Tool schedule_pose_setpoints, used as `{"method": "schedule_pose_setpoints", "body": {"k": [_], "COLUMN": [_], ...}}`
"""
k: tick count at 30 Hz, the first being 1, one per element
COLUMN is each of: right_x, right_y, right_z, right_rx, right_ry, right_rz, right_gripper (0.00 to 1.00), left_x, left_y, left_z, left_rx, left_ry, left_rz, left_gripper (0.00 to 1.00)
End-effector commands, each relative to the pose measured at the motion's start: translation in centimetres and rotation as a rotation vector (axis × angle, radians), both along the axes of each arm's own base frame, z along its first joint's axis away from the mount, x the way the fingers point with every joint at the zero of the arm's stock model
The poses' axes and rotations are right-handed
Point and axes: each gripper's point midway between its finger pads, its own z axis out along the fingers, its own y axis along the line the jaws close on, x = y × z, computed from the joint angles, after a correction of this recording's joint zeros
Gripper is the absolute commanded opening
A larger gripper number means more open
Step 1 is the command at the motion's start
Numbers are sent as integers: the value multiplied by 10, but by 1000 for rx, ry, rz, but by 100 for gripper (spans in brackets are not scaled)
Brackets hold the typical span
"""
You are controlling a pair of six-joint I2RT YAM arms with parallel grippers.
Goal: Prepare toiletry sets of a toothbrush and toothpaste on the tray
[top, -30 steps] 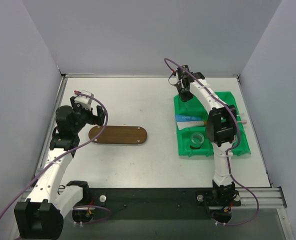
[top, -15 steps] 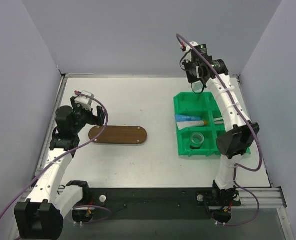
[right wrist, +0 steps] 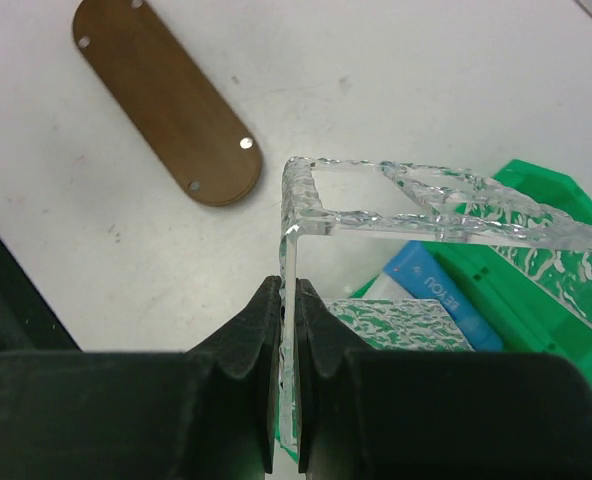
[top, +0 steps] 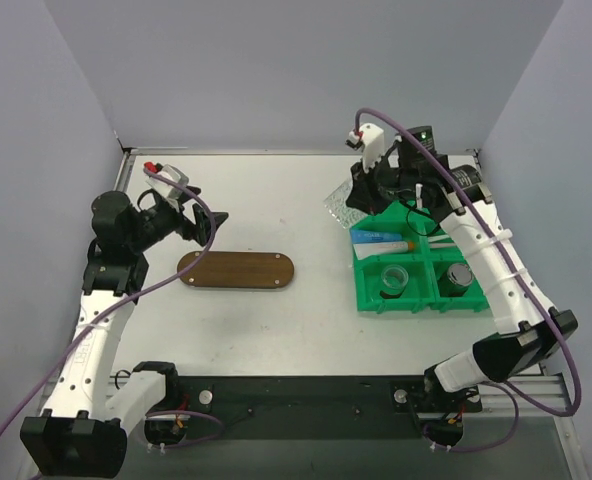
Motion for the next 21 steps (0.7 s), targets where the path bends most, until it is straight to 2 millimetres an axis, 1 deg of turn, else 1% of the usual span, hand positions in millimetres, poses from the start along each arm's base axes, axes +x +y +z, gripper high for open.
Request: {"method": "schedule_pose_setpoints", "body": {"k": [1, 2, 3, 4, 5, 6, 7, 8, 12, 14, 16, 18, 19, 20, 21], "right_x": [-41, -48, -55, -68, -74, -84, -93, -99, -131, -143, -153, -164, -169, -174, -176], "right_y": [32, 36, 39, 44, 48, 48, 53, 57, 59, 59, 58, 56, 56, 54, 54], "right_z": [34, 29, 30, 37, 28, 34, 31, 23, 19, 17, 21, 22, 27, 24, 26], "right_rx": [73, 73, 78, 92, 91, 103, 110, 120, 117, 107, 101, 88, 85, 74, 69], "right_ry": [-179, -171, -178, -202, -198, -227, -234, -235, -266, -266, -298, -308, -334, -322, -330], "right_rz": [231, 255, 281, 329, 356, 376, 408, 443, 559, 600, 660, 711, 742, 762, 775], "right_gripper": [0, 0, 0, 0, 0, 0, 0, 0, 0, 0, 0, 0, 0, 0, 0], "left_x": [-37, -41, -46, -52, -55, -59, -62, -73, -94, -103, -115, -121, -122, -129, -133], "left_y": [-30, -33, -35, -39, -41, -43, -45, -51, -62, -68, -78, -85, -89, -98, -101], "left_z": [35, 37, 37, 45, 46, 46, 46, 47, 46, 48, 51, 54, 53, 53, 50], "left_rx": [-3, 9, 11, 10, 11, 7, 5, 3, -10, -11, -13, -7, -5, 5, 10], "left_ry": [-25, -34, -18, -29, -27, -18, -13, -22, -31, -42, -53, -59, -49, -60, -46], "left_rz": [-246, -274, -296, -335, -355, -378, -403, -473, -602, -649, -715, -747, -758, -796, -805], "left_gripper": [97, 97, 97, 97, 97, 98, 98, 97, 97, 97, 97, 97, 97, 97, 97]}}
